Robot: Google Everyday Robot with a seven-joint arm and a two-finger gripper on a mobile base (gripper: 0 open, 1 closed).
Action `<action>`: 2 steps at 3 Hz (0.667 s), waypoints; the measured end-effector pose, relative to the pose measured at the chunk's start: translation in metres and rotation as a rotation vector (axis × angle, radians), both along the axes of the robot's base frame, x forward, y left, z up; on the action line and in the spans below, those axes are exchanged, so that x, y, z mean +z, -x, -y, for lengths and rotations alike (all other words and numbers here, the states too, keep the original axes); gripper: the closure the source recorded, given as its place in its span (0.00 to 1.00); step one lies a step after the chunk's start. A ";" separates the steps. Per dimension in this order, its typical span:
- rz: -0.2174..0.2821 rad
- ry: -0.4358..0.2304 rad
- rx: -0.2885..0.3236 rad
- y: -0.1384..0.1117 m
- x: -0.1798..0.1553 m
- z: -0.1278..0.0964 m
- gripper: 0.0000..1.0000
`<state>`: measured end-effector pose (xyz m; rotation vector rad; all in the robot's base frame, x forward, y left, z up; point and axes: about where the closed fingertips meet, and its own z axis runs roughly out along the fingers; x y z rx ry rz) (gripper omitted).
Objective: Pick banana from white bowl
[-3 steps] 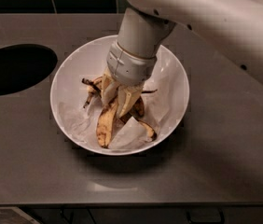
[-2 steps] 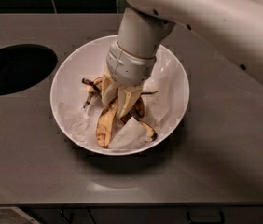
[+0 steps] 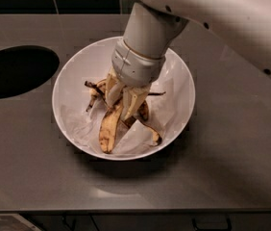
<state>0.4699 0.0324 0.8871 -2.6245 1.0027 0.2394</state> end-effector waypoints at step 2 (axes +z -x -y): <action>0.120 -0.019 -0.035 0.030 0.050 0.018 1.00</action>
Offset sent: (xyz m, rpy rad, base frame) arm -0.0479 -0.0331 0.0780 0.0222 -0.1813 -0.0582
